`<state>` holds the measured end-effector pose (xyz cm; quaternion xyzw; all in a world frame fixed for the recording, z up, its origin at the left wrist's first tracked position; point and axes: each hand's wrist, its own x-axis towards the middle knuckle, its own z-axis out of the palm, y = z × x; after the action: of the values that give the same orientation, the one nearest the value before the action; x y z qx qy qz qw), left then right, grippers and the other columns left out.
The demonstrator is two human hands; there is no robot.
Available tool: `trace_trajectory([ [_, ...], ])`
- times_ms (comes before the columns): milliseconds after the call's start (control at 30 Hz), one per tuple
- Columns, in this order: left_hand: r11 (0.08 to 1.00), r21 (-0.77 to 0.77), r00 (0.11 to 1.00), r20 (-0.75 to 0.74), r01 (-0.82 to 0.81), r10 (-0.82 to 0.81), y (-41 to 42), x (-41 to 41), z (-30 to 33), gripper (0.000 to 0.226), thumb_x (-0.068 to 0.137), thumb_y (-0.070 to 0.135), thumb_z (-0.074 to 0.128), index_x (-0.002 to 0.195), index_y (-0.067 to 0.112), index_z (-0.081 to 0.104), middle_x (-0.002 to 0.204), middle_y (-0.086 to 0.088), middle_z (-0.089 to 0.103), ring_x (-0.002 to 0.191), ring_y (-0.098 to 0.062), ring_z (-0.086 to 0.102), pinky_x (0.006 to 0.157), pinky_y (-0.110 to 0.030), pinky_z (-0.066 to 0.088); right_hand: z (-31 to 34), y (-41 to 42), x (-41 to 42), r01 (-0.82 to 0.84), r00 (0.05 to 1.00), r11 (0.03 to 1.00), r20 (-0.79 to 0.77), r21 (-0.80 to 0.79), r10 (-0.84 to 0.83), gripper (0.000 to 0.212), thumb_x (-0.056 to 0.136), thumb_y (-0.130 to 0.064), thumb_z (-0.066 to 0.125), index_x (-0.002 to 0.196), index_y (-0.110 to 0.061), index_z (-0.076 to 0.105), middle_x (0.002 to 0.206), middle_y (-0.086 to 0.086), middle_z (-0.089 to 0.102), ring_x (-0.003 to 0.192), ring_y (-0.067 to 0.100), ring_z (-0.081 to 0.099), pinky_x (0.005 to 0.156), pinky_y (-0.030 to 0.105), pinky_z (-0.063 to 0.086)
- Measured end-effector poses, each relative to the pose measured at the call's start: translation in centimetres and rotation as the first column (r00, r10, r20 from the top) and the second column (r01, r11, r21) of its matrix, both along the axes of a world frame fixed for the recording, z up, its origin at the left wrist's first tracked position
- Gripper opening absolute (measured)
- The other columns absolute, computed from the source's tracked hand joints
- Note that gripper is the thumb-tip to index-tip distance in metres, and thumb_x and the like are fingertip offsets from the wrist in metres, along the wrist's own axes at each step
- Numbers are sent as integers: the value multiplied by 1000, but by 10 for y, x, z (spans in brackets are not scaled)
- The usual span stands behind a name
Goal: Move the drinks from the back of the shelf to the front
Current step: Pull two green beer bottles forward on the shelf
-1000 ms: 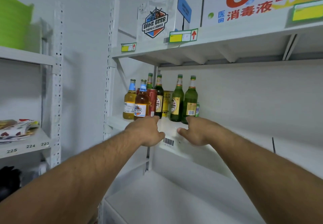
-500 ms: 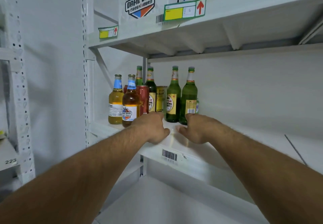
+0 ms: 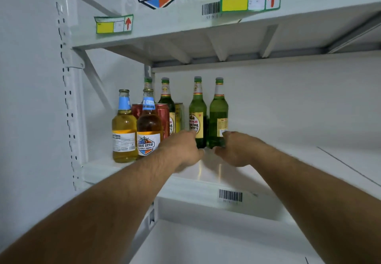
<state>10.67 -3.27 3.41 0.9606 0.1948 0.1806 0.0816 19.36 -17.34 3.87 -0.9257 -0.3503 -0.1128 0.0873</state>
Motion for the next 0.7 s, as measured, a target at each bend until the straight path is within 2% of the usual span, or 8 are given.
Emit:
trace_trajectory([
  [167,994,-57,996,19,88,-87,20,9,-4,60,94,46,65,148,26,49,136,-2,63,118,-27,63,102,-45,55,-3,6,-11,131,991,991,-9,29,-131,48,96,-49,47,133,-19,50,121,6,62,106,26,60,89,39,51],
  [300,989,-78,992,33,124,-121,28,21,-4,60,94,48,63,147,25,48,133,-3,64,114,-27,64,99,-44,56,-1,8,-8,202,979,979,11,27,-203,54,97,-52,46,134,-13,46,128,9,59,110,27,58,79,35,45],
  [500,991,-102,990,117,91,-78,37,56,1,66,95,49,63,150,18,43,139,-9,58,122,-32,61,99,-45,55,8,16,14,248,968,966,31,76,-251,54,96,-54,46,129,-12,46,117,8,58,95,25,54,72,34,41],
  [600,993,-110,983,183,50,-29,43,76,2,67,94,49,64,149,16,42,142,-10,57,124,-33,60,99,-45,54,16,24,30,248,966,963,48,102,-253,57,95,-54,47,133,-12,45,118,8,58,99,26,56,74,34,41],
  [700,992,-126,974,228,24,5,51,94,3,73,93,49,66,152,16,37,144,-11,55,127,-34,58,100,-43,53,26,35,51,238,967,961,56,144,-248,53,96,-54,49,128,-12,46,102,3,51,93,24,53,72,34,41],
])
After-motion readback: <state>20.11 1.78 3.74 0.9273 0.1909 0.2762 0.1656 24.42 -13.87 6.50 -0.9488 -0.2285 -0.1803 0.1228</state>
